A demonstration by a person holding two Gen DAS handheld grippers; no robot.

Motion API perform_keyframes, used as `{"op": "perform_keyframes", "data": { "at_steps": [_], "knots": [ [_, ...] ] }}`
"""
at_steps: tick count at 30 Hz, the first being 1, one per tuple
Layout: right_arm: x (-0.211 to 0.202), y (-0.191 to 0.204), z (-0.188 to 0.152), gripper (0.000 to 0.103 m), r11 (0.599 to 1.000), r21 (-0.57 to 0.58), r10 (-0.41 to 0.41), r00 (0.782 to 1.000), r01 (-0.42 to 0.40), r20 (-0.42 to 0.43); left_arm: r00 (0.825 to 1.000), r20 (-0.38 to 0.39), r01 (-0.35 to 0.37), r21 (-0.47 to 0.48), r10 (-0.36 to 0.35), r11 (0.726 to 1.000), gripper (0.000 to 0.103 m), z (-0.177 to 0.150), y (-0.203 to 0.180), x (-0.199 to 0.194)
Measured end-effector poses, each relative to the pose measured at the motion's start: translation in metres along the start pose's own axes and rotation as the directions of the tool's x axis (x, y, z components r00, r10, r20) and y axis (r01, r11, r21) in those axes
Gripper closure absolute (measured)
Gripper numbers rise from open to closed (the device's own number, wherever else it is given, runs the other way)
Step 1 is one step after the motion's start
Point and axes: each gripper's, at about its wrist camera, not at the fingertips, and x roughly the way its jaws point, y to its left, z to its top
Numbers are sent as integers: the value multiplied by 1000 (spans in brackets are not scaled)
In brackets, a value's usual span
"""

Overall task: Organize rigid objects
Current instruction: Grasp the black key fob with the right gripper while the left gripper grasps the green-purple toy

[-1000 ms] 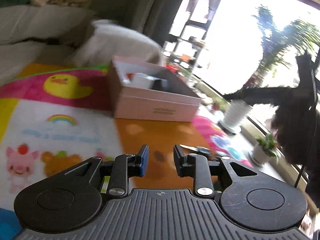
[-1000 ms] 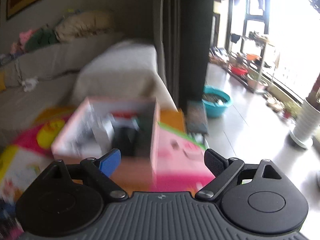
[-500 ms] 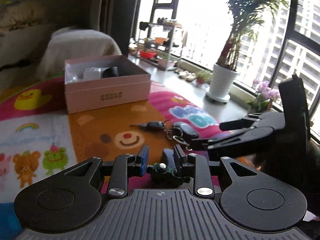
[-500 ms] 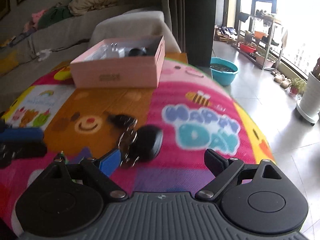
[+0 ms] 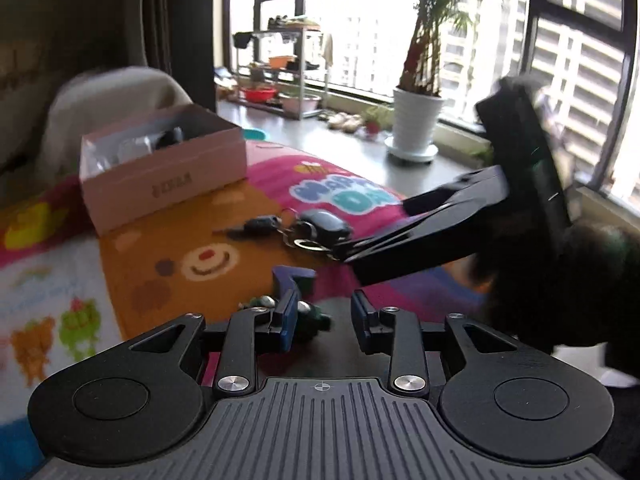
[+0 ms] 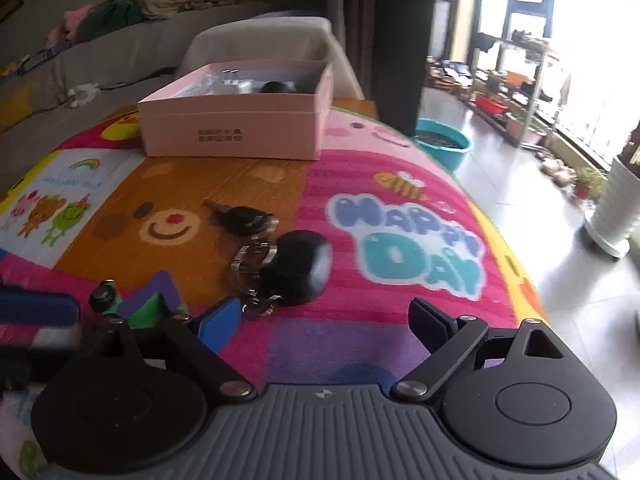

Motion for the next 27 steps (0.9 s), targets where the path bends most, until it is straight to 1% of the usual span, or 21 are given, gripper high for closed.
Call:
{"op": "perform_keyframes", "data": {
  "at_steps": [2, 3, 4, 5, 6, 7, 8, 11, 12, 14, 17, 22, 24, 26, 27],
  "knots": [
    [-5, -10, 0, 12, 999, 38, -21, 1000, 21, 8, 999, -7, -52, 14, 52, 999, 69, 2, 0, 8],
    [-6, -14, -1, 12, 998, 54, -26, 1000, 25, 9, 998, -18, -66, 12, 66, 998, 69, 2, 2, 12],
    [-7, -18, -1, 12, 997, 70, -29, 1000, 29, 7, 997, -6, -81, 19, 81, 997, 68, 2, 3, 13],
    [-7, -22, -2, 12, 996, 84, -32, 999, 31, 3, 995, -5, -99, 30, 99, 995, 63, 1, 5, 15],
    [-6, -24, -3, 12, 995, 94, -34, 999, 34, -3, 993, -17, -115, 33, 115, 993, 62, 1, 8, 18],
    [-4, -26, -5, 12, 994, 102, -35, 999, 36, -11, 991, -27, -134, 26, 135, 991, 62, 0, 13, 21],
    [-1, -27, -6, 11, 994, 108, -32, 999, 34, -20, 989, -31, -145, 9, 146, 989, 59, -1, 20, 22],
    [1, -29, -8, 11, 990, 140, -23, 1000, 26, -19, 985, -30, -170, -45, 169, 984, 57, 0, 40, 20],
    [2, -28, -8, 10, 989, 145, -19, 1000, 22, -19, 981, -32, -194, -52, 193, 980, 57, 0, 46, 20],
    [5, -26, -8, 6, 988, 155, -16, 1000, 19, -21, 972, -33, -233, -68, 232, 970, 57, 0, 57, 20],
    [7, -22, -6, 5, 989, 149, -22, 999, 25, -23, 970, -38, -241, -110, 238, 964, 57, 3, 74, 20],
    [11, -4, 3, 5, 995, 97, 5, 999, -1, -33, 961, -42, -275, -124, 272, 953, 56, 2, 90, 24],
    [14, 9, 9, 8, 998, 50, 25, 999, -24, -29, 959, -38, -284, -134, 282, 949, 56, 2, 98, 25],
    [18, 23, 16, 23, 998, 5, 55, 998, -55, -19, 955, -34, -297, -150, 295, 943, 56, 1, 109, 25],
    [20, 30, 19, 26, 998, -13, 69, 998, -69, -14, 953, -33, -304, -165, 303, 938, 56, 1, 116, 25]
  ]
}}
